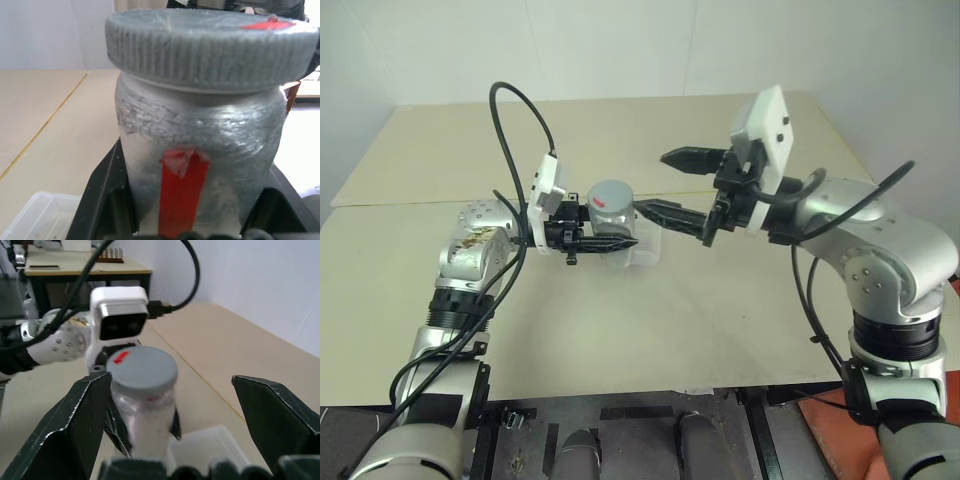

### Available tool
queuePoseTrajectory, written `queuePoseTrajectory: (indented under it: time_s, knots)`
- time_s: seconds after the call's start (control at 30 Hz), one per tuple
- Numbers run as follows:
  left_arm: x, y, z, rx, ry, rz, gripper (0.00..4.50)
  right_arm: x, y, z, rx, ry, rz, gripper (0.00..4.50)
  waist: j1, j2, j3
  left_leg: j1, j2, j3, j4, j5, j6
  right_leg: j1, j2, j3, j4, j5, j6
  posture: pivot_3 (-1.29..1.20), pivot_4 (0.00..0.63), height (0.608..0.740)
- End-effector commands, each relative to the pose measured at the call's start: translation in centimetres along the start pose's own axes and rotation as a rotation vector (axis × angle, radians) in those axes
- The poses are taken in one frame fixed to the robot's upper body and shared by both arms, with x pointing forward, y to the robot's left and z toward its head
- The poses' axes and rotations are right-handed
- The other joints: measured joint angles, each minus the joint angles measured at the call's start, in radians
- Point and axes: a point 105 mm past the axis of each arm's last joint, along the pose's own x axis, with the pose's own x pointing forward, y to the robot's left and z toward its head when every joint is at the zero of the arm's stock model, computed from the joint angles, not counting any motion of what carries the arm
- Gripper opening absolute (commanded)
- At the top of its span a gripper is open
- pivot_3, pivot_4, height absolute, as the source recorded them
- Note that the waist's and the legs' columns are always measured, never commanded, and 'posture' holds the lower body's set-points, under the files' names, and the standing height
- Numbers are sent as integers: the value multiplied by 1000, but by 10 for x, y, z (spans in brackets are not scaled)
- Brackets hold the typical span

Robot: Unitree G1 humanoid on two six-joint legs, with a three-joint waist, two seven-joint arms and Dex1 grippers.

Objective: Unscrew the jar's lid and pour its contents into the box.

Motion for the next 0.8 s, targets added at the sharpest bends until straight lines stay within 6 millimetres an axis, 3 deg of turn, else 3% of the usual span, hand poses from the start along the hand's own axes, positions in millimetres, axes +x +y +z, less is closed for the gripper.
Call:
queuePoseTrajectory:
  time_s: [0.03, 0.4, 0.8]
  knots:
    - [6, 2, 13, 67, -11, -2, 1948, 13, 6, 10, -47, -7, 8, 4464, 0, 0, 0, 0, 0, 0, 0, 0, 0, 0, 0, 0, 0, 0, 0, 0, 150, 740]
    - [7, 2, 13, 75, -14, -5, 1948, 32, 9, 11, 0, 2, 28, 4464, 1, 0, 0, 0, 0, 0, 0, 0, 0, 0, 0, 0, 0, 0, 0, 0, 150, 740]
    - [6, 1, 11, 71, -14, -5, 1948, 36, 13, 7, 17, 10, 58, 4464, 1, 0, 0, 0, 0, 0, 0, 0, 0, 0, 0, 0, 0, 0, 0, 0, 150, 740]
